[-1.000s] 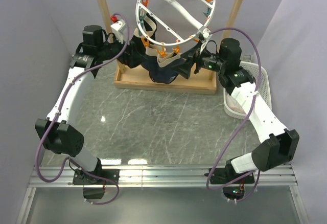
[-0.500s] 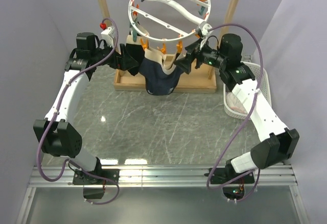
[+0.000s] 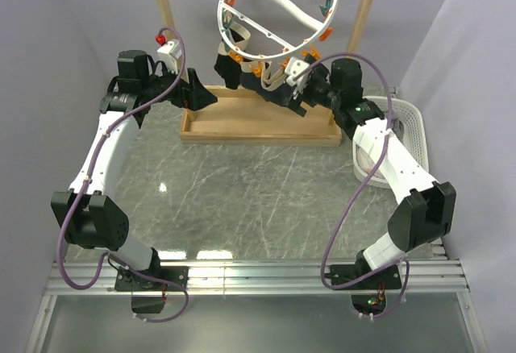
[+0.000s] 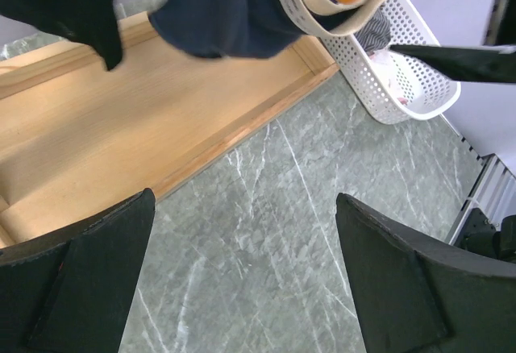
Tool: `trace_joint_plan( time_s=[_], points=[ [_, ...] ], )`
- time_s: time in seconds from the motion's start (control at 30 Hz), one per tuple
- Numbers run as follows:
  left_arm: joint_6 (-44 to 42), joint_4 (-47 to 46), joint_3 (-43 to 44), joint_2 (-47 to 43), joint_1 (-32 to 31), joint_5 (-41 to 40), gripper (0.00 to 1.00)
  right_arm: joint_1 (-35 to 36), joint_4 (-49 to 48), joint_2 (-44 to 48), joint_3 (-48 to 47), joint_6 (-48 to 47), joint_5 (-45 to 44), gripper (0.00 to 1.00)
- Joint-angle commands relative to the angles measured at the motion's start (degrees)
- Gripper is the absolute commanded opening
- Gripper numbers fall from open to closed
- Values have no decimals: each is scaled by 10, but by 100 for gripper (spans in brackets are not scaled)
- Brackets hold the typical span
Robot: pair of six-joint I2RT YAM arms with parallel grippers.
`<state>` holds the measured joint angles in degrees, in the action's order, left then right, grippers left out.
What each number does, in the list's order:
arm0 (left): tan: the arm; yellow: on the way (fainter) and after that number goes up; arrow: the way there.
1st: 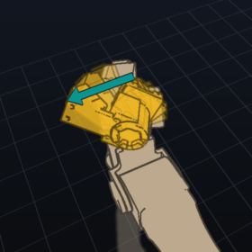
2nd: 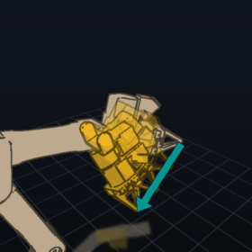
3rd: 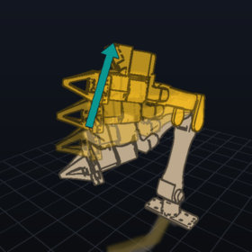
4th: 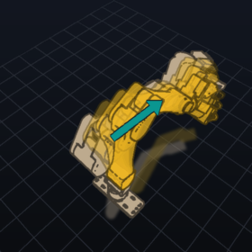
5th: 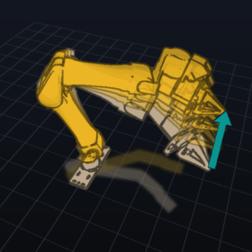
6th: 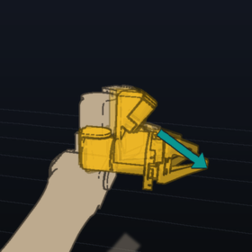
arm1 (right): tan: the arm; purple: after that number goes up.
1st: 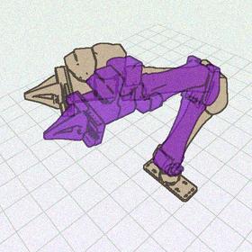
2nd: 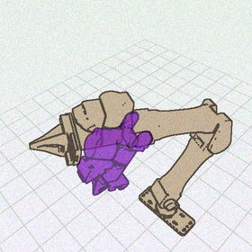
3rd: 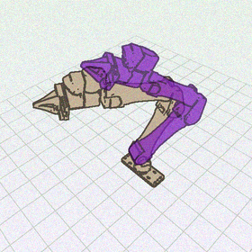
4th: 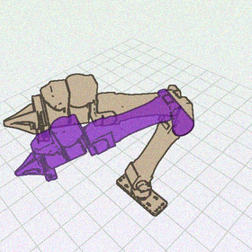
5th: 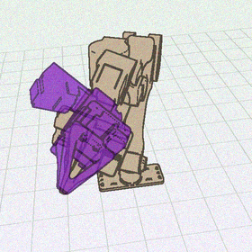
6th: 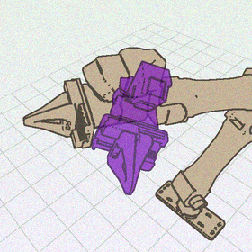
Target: Clip the underwear to the hanger
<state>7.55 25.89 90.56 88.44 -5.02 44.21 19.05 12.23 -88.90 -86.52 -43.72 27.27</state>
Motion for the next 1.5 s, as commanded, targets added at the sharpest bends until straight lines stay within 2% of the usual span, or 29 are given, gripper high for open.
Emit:
trace_joint_plan(
  time_s=[0.0,0.3,0.37,0.47,0.67,0.87,0.93,1.03,1.2,1.47],
  points=[
    [-15,-17,20,-15,4,11,99,6,-65,22,37,-123,-32,100],
    [-6,-35,-7,-25,15,7,99,11,-247,104,211,-225,-34,100],
    [-4,-36,-13,-26,16,4,99,12,-275,121,244,-232,-32,100],
    [-4,-22,-9,-22,19,-15,99,10,-267,141,254,-214,-22,100],
    [11,3,-4,-20,37,-70,99,8,-186,180,249,-106,-39,100],
    [9,53,-2,5,48,-167,99,-5,-48,211,226,83,-83,100],
    [4,45,-35,1,49,-191,99,-18,-27,223,239,158,-83,100],
    [-8,18,-100,-18,49,-228,99,-37,-18,267,285,240,-85,100],
    [-22,-26,-208,-67,63,-243,99,-59,-45,321,390,334,-94,100],
    [-25,-49,-279,-136,64,-255,99,-111,-63,391,466,413,-93,100]
  ],
)
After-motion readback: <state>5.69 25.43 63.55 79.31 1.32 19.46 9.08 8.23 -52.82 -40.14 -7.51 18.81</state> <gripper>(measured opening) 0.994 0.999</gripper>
